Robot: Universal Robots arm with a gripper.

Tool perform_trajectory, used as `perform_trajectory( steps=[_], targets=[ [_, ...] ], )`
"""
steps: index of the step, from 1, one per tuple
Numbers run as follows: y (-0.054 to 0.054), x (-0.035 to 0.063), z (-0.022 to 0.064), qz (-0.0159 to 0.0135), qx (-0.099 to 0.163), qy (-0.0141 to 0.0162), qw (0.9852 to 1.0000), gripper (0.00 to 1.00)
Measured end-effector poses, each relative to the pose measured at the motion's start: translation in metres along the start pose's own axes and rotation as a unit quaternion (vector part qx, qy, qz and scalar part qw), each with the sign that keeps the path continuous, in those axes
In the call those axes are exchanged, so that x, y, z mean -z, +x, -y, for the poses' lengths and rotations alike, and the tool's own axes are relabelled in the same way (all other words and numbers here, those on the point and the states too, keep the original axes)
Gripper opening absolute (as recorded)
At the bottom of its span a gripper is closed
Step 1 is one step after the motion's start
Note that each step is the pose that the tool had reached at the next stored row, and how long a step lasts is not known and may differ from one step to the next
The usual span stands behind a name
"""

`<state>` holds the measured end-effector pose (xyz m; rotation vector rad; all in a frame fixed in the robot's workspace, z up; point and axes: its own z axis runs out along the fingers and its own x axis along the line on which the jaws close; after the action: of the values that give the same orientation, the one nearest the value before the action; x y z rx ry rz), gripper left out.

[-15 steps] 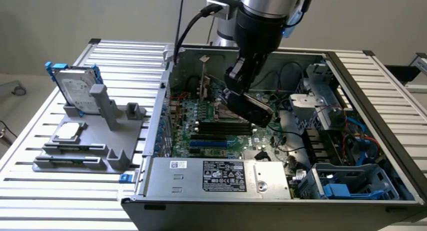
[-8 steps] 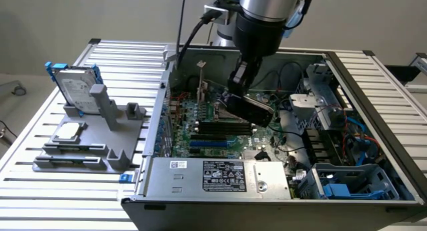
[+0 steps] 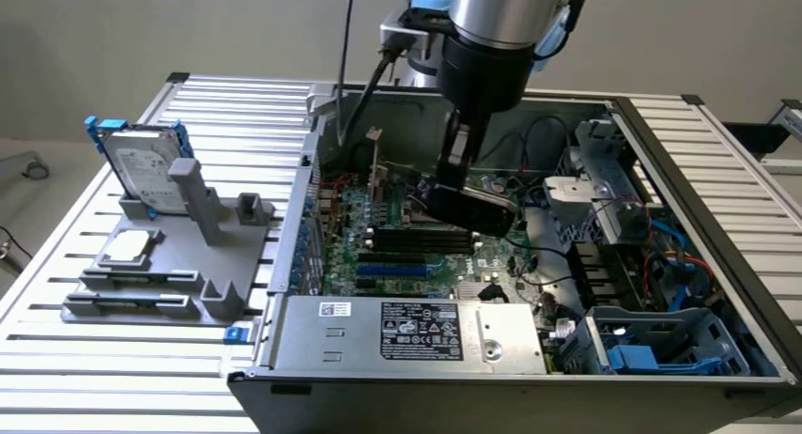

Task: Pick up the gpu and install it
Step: 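Insert the gpu into the slot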

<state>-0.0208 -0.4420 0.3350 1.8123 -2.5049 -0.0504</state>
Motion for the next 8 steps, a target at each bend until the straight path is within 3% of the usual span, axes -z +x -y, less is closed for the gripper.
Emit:
perform_trajectory(
  steps=[4, 8],
  targets=[
    [0.0000, -0.0025, 0.0001, -0.0010, 0.036, 0.0038, 0.9993, 0.27],
    [-0.0001, -0.0056, 0.0003, -0.0021, 0.072, 0.0072, 0.9973, 0.27]
  ],
)
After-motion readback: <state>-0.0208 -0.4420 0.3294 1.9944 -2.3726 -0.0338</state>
